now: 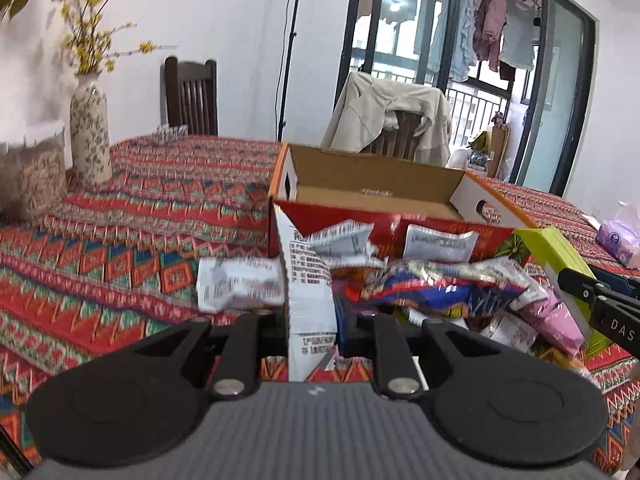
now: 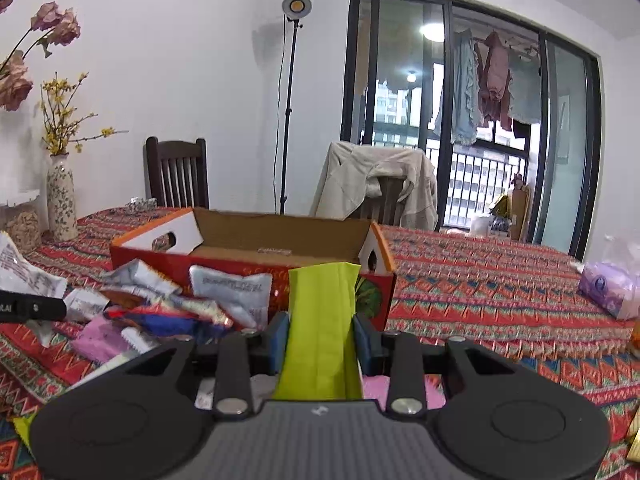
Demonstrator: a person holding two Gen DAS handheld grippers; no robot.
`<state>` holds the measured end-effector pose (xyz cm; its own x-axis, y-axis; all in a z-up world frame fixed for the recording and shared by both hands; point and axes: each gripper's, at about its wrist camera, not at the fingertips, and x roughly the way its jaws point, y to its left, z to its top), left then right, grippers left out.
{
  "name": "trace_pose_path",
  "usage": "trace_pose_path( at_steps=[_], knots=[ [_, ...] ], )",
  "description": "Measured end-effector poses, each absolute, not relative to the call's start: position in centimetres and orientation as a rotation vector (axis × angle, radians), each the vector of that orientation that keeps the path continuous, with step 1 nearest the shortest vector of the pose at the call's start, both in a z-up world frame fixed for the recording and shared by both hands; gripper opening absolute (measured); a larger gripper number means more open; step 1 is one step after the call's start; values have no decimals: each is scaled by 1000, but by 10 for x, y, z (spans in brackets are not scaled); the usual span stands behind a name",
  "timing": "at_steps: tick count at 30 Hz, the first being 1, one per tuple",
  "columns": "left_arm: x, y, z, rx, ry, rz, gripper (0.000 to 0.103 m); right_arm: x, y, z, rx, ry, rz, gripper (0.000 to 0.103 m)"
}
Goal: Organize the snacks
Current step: 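Carry the green bar into the box with the right gripper while the left gripper carries a white sachet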
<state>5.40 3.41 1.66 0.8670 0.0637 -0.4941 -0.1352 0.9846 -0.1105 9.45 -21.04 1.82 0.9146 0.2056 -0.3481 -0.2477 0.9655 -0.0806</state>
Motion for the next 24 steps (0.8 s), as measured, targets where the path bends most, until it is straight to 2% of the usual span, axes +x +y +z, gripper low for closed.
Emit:
trace_pose_path(
  at_steps=[12,24],
  knots=[
    [112,19,61,-96,413,52,18,147,-205,59,-101,249,232,34],
    [199,3,80,-90,392,-4,18,241,-182,84,5,281,254,34]
  ],
)
